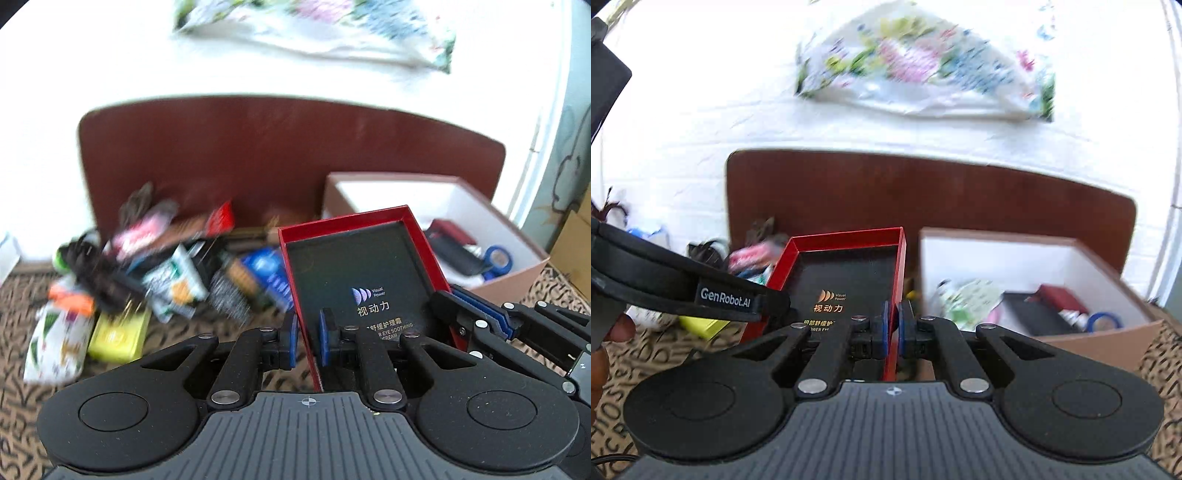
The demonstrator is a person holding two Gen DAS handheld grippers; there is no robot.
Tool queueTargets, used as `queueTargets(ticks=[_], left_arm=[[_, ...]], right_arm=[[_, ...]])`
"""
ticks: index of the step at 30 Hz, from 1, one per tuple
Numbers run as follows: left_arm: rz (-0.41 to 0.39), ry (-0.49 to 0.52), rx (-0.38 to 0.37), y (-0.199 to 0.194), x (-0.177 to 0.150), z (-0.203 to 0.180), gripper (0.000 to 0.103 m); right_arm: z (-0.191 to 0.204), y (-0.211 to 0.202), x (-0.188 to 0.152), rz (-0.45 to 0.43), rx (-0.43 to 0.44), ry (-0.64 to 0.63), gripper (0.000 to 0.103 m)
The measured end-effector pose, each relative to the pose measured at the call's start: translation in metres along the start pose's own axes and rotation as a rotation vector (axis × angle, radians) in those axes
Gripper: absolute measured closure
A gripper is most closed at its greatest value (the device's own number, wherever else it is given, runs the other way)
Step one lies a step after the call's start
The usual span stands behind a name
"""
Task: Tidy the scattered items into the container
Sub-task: 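Lift the red-framed tray with the right gripper and carry it over the box, then lower the red-framed tray into the box and open the right gripper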
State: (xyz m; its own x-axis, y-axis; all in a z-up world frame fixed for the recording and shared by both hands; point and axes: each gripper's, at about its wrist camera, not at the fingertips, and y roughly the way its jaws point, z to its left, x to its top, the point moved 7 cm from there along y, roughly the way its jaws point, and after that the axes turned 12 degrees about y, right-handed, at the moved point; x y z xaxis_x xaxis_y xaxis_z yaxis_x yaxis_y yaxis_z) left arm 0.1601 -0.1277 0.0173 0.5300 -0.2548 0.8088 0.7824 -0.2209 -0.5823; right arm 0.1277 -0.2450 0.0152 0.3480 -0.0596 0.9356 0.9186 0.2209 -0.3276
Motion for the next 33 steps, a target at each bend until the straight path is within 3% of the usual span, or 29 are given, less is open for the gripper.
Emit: queueTargets(ticks=[9,16,28,31,33], left_arm=[[-0.022,0.044,-0.078,0.039,0.062,-0.051,0.094],[-0.020,0.068,-0.097,0.088,0.098,-0.074,0.091],[0.093,0.087,-0.121,0.189,0.107,-0.090,0.088],[0.110,0.087,-0.114,0.204,0.107,-0.088,0.085],[0.116,0.085,-0.108,0.212,0.107,-0.085,0.077]], right_arm=[[-0.065,0.029,0.037,-0.045,-0.096,0.019,0.097],[-0.113,0.078,0.053,0.015,-0.127,0.067,0.097],[-0.161,0.163,0.047,0.157,-0.163,0.091,0.097],[-0.162,0.182,0.047,0.186,-0.177,0.074,0.097],[-0.161,0.193,0.045,0.206,-0.180,0.062,0.098]])
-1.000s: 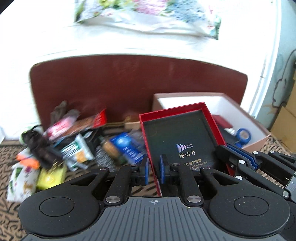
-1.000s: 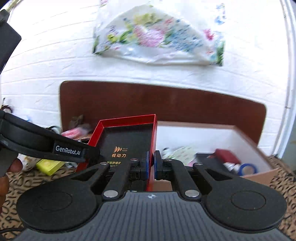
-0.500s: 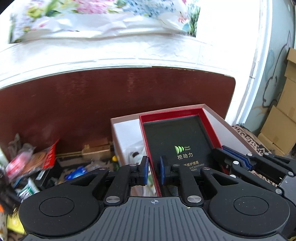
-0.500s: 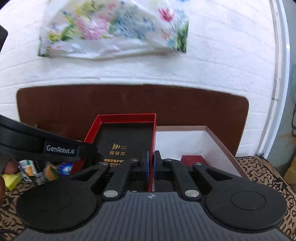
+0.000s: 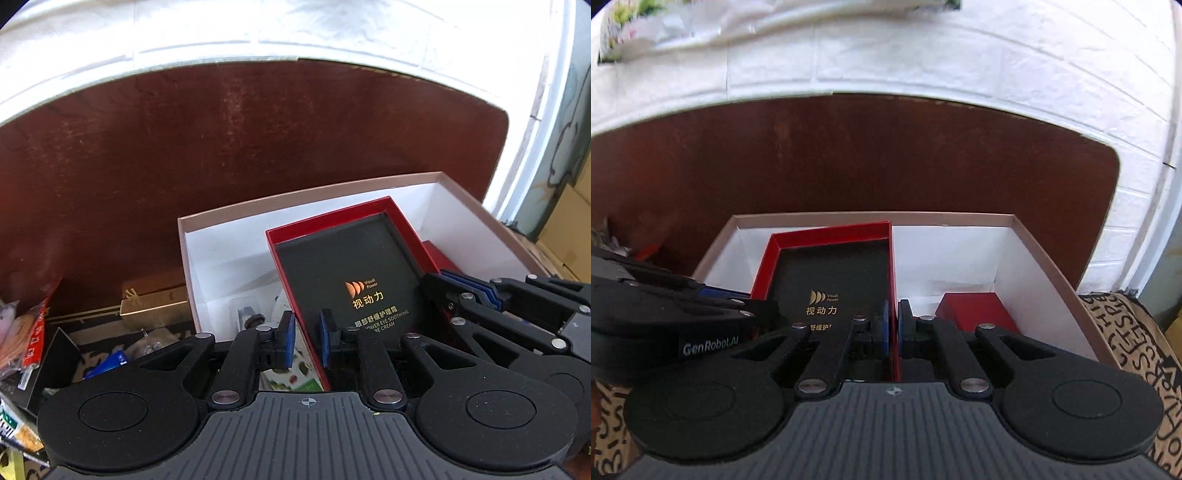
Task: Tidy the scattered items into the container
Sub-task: 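Lower the red-framed tray into the box and open the right gripper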
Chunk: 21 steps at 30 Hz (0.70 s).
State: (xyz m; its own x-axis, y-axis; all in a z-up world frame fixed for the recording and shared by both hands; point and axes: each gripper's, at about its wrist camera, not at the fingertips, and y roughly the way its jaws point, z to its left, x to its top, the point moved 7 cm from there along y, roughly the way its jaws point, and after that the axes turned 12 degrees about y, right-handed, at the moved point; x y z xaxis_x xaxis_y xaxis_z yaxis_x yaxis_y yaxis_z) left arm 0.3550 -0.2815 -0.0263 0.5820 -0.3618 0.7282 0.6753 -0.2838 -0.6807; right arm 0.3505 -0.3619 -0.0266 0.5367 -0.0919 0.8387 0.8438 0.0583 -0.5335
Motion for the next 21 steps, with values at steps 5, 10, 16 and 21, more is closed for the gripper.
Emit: queueTargets(ticks=[5,10,16,21], left_arm=[[-0.009,-0.065,0.009,0.002,-0.002,0.016,0.040],[-0.067,-0.093,-0.027,-0.016,-0.007,0.024,0.028],[-0.112,-0.072,0.017,-0.039,-0.013,0.012,0.007],[-0.132,-0.101,0.039,-0.060,-0.025,0.011,0.001]], right_arm=[[0.003,0.012,0.000,0.014,-0.002,0.021,0.083],[-0.014,-0.003,0.002,-0.040,-0.041,0.084,0.030],[-0.030,-0.026,-0.006,-0.080,-0.067,0.119,0.007],[-0.035,-0.047,-0.016,-0.095,-0.041,0.147,0.002]])
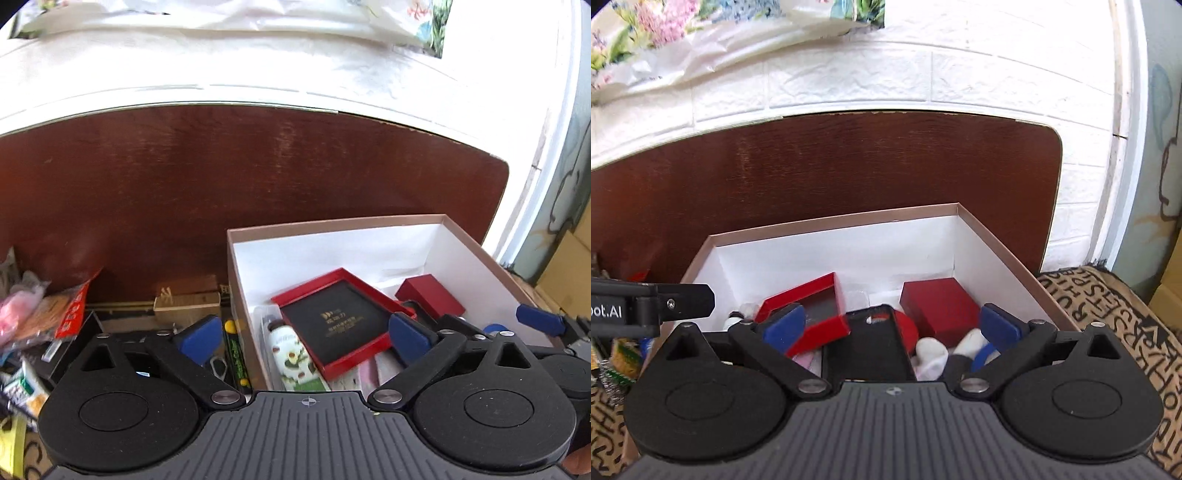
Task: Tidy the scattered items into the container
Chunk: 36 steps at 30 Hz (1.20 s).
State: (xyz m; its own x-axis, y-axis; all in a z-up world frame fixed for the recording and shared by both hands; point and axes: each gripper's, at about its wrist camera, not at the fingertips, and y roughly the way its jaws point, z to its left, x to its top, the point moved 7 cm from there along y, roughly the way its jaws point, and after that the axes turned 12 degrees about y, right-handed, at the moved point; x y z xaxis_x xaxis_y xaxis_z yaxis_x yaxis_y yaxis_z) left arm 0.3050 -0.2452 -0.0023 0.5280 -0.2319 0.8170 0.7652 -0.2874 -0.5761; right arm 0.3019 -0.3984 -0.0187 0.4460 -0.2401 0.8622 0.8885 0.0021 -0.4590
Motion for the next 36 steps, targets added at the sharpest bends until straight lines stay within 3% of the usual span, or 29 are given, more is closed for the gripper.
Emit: queueTargets(ticks=[17,36], left_arm=[[-0.008,0.042,0.035,-0.073,-0.036,-0.007,0.000],[0.010,0.055,0.036,-0.132,-0.104,-0.016,0.000]], right_arm=[[0.005,-0.092,-0.014,-0.101,-0.022,-0.046,0.000],[0.011,-0.157,-0.071,-0.094,-0.058,-0.076,0.000]])
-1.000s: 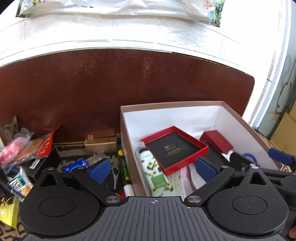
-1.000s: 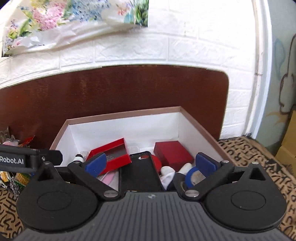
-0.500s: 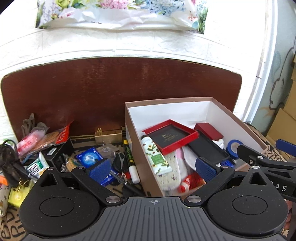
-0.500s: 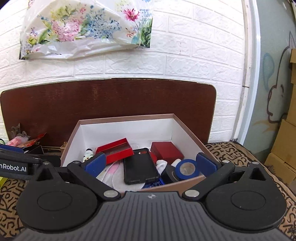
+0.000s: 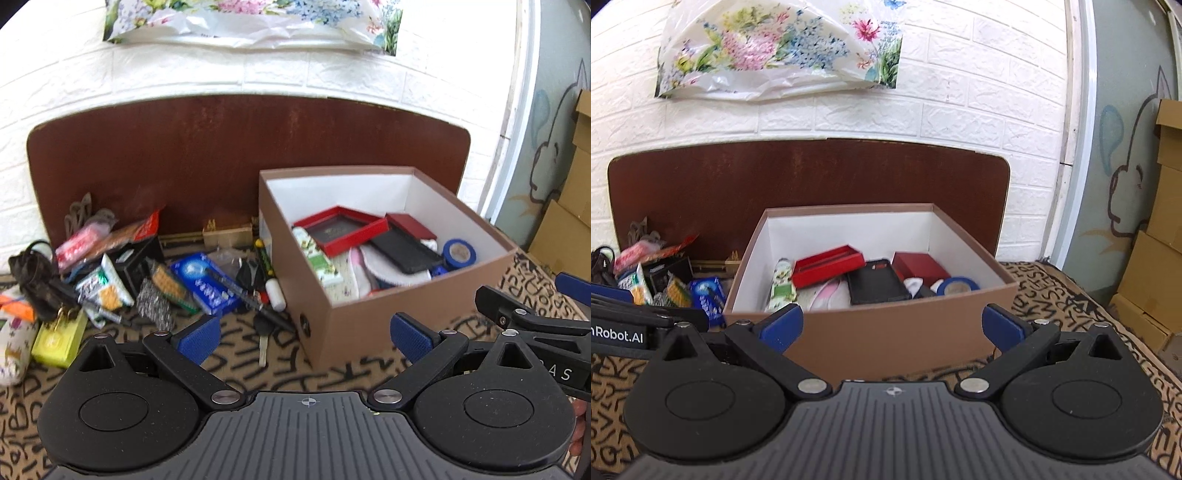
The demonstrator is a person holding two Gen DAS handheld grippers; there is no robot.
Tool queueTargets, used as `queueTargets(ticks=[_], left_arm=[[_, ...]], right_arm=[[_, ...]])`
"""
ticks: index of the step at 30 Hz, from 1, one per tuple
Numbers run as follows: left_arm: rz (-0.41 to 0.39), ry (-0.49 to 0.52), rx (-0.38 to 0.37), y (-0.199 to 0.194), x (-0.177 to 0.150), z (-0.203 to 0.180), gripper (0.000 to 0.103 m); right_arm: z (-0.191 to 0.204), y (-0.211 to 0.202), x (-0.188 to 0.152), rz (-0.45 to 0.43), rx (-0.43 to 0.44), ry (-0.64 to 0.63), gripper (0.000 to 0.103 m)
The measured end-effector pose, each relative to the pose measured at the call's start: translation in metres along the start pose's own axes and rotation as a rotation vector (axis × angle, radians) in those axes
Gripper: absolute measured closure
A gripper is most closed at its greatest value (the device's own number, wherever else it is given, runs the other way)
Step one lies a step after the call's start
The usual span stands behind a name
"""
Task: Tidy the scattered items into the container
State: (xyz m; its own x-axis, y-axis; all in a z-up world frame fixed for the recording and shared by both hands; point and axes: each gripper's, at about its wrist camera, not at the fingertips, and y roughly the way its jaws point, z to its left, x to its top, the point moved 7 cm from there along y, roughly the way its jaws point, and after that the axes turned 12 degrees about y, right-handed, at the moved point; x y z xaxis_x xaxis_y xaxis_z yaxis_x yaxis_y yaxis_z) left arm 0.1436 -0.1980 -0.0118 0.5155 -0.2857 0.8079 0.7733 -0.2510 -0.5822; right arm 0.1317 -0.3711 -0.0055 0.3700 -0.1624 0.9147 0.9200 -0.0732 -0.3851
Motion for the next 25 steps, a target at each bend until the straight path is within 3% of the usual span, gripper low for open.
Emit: queueTargets(ticks=[13,25], left_arm=[[-0.023,0.042,-0.035,-0.036,-0.021,-0.028,0.000],[-0.010,0.060,-0.060,-0.039,-0.024,-0.042,0.000]], right_arm=[[-0.010,-0.042,-0.024,0.013,-0.036,-0.059,0.000],[-0.025,-0.049,-0.031,0.021,-0.057,-0.031,0.000]])
